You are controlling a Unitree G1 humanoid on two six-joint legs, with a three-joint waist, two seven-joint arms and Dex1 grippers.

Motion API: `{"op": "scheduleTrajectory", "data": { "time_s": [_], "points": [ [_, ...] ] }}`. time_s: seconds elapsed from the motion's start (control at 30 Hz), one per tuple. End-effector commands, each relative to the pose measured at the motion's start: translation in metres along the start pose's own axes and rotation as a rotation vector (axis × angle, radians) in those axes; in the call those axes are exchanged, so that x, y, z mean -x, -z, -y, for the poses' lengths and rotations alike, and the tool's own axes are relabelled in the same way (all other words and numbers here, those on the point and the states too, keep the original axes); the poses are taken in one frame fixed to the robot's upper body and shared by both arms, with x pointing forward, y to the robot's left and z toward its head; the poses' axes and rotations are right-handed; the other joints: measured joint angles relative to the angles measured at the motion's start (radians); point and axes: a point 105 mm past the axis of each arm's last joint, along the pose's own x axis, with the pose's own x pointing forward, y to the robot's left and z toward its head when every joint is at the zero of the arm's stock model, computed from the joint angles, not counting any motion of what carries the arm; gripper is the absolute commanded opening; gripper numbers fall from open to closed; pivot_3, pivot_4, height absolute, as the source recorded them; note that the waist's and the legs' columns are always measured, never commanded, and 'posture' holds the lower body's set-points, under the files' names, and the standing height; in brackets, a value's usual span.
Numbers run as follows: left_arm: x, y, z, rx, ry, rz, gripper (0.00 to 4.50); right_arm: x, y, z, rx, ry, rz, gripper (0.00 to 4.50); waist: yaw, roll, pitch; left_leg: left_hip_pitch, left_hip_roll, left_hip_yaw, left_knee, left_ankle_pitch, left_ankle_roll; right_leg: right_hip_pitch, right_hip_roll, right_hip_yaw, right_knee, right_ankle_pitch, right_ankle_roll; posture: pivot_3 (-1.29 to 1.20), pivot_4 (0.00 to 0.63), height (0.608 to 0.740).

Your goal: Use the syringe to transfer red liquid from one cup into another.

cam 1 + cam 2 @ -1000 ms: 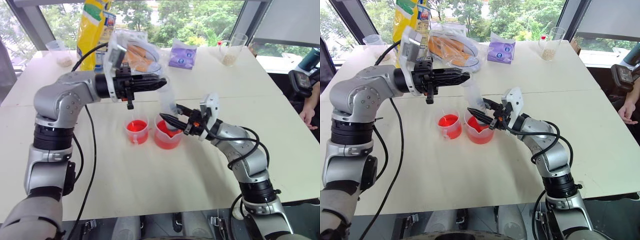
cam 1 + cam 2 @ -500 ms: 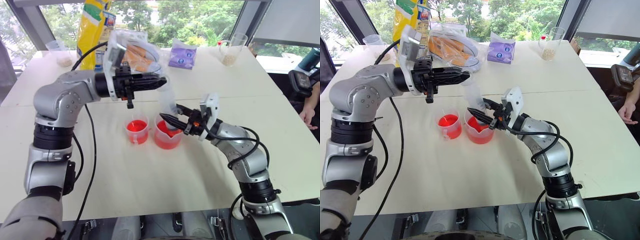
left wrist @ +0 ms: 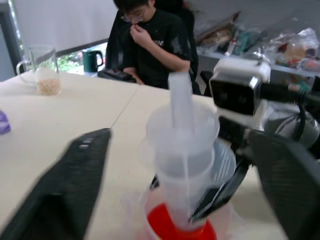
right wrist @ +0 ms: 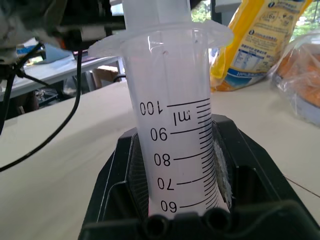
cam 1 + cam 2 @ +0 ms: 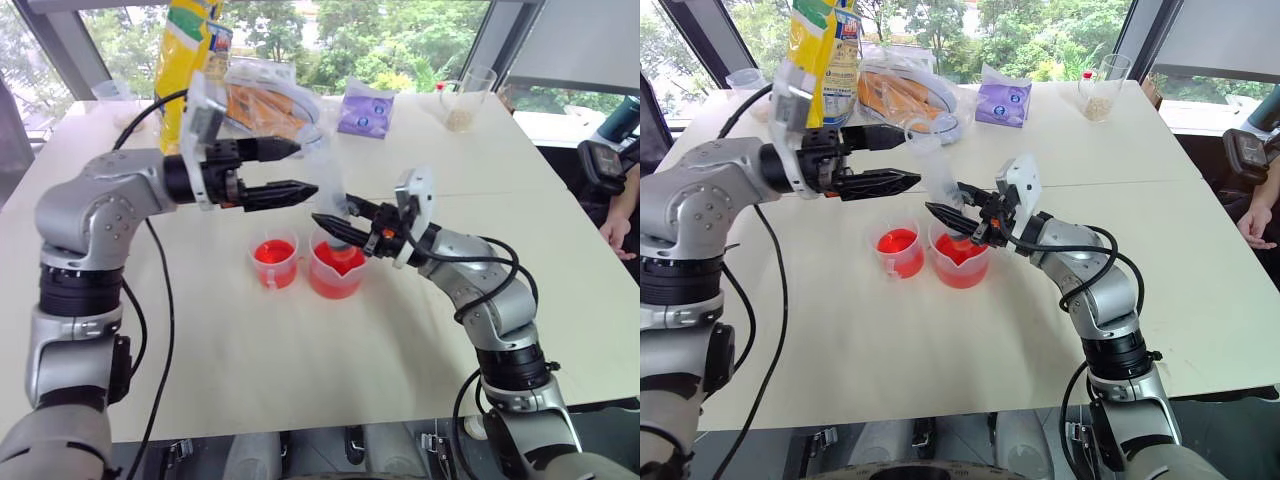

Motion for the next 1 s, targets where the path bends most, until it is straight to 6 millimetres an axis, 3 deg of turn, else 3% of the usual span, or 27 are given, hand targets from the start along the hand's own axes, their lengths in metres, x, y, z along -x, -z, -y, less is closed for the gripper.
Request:
{"op": "scheduleTrajectory", "data": {
  "time_s": [0.03, 0.2, 0.33, 0.47, 0.67, 1.0],
  "points": [
    [0.022, -0.01, 0.005, -0.072, -0.015, 0.003, 4.45, -0.001, -0.028, 0.001, 0.049, 0.003, 0.087, 1.36, -0.003, 0.0, 0.0, 0.0, 0.0, 0.0, 0.0, 0.0, 0.0, 0.0, 0.0, 0.0, 0.0, 0.0, 0.0, 0.0, 0.15, 0.74],
    [0.056, -0.019, -0.002, -0.073, -0.122, -0.002, 4.45, -0.006, -0.058, 0.003, 0.077, 0.0, 0.158, 1.36, -0.003, 0.0, 0.0, 0.0, 0.001, 0.0, 0.0, 0.0, 0.0, -0.001, 0.0, 0.0, 0.001, 0.0, 0.0, 0.0, 0.15, 0.74],
    [0.068, -0.03, -0.006, -0.083, -0.168, 0.021, 4.45, -0.013, -0.082, 0.002, 0.084, -0.036, 0.21, 1.36, 0.0, 0.0, 0.0, -0.001, 0.001, 0.0, 0.0, 0.0, 0.0, -0.001, 0.0, 0.0, 0.0, 0.0, 0.0, 0.0, 0.15, 0.74],
    [0.077, -0.043, -0.008, -0.11, -0.217, 0.059, 4.45, -0.04, -0.106, -0.01, 0.046, -0.146, 0.295, 1.36, -0.002, 0.0, 0.0, -0.001, 0.0, 0.0, 0.0, 0.0, 0.0, -0.001, 0.0, 0.0, 0.0, 0.0, 0.0, 0.0, 0.15, 0.74],
    [0.08, -0.061, -0.001, -0.115, -0.218, 0.117, 4.45, -0.068, -0.083, -0.017, -0.02, -0.198, 0.287, 1.36, -0.004, 0.0, 0.0, -0.001, 0.001, 0.0, 0.0, 0.0, 0.0, -0.002, 0.0, 0.0, 0.001, 0.0, 0.0, 0.0, 0.15, 0.74],
    [0.072, -0.077, 0.007, -0.116, -0.204, 0.17, 4.45, -0.08, -0.039, -0.029, -0.058, -0.222, 0.228, 1.36, -0.004, 0.0, 0.0, -0.001, 0.001, 0.0, 0.0, 0.0, 0.0, -0.002, -0.001, 0.0, 0.001, 0.0, 0.0, 0.0, 0.15, 0.74]
  ]
}}
